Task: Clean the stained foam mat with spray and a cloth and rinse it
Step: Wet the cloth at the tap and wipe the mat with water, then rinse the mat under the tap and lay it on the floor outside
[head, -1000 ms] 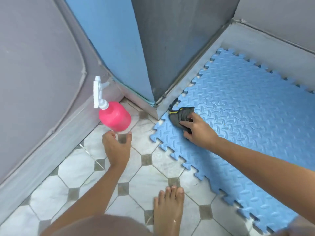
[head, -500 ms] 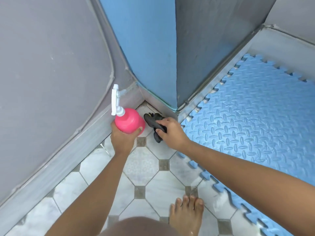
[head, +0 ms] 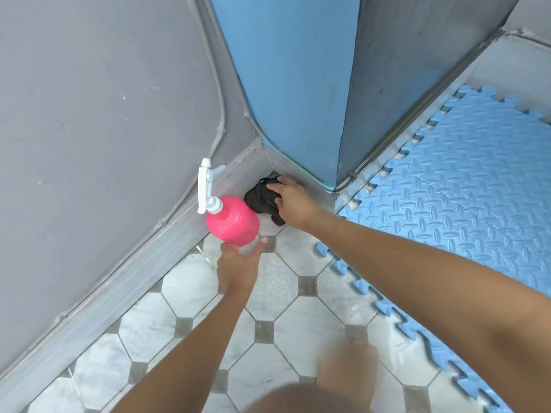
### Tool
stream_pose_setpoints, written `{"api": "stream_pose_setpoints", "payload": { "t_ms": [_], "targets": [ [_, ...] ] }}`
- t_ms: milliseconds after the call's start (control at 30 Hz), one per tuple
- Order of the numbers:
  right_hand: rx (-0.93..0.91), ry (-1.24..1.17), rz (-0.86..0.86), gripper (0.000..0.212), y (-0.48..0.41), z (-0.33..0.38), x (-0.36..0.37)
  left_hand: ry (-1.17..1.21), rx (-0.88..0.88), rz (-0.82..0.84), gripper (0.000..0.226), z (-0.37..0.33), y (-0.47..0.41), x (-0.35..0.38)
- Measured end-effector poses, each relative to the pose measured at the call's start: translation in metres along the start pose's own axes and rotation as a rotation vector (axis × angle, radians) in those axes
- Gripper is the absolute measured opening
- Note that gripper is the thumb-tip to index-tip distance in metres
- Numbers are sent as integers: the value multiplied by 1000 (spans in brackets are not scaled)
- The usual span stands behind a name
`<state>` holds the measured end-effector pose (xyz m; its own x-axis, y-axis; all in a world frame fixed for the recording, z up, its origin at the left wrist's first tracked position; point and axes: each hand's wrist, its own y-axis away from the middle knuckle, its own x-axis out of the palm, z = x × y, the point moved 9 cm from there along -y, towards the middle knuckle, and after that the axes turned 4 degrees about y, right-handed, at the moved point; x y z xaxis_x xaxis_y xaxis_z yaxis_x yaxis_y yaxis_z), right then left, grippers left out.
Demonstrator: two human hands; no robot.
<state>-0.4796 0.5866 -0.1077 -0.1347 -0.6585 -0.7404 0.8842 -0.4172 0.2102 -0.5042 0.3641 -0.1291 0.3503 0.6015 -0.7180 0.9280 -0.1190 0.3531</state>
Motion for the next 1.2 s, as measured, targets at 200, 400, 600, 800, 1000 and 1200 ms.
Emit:
{"api": "stream_pose_setpoints", "payload": {
  "t_ms": [200, 400, 600, 800, 1000, 1200],
  "targets": [
    [-181, 153, 51, 70, 86, -30, -32, -22, 265, 415, 23, -66, 33, 93],
    [-7, 218, -57, 66, 173, -123, -98, -191, 239, 686, 47, -126, 52, 160],
    [147, 155, -147, 46, 199, -164, -153, -213, 123, 801, 68, -144, 67, 152],
    [137, 113, -202, 29, 211, -146, -199, -256, 193, 793, 74, -186, 95, 124],
    [171, 121, -302, 29, 242, -135, -248, -149, 249, 993, 67, -250, 139, 94],
    [203, 106, -396, 26, 266, -135, -307, -46, 211, 932, 110, -309, 162, 74]
  ]
}}
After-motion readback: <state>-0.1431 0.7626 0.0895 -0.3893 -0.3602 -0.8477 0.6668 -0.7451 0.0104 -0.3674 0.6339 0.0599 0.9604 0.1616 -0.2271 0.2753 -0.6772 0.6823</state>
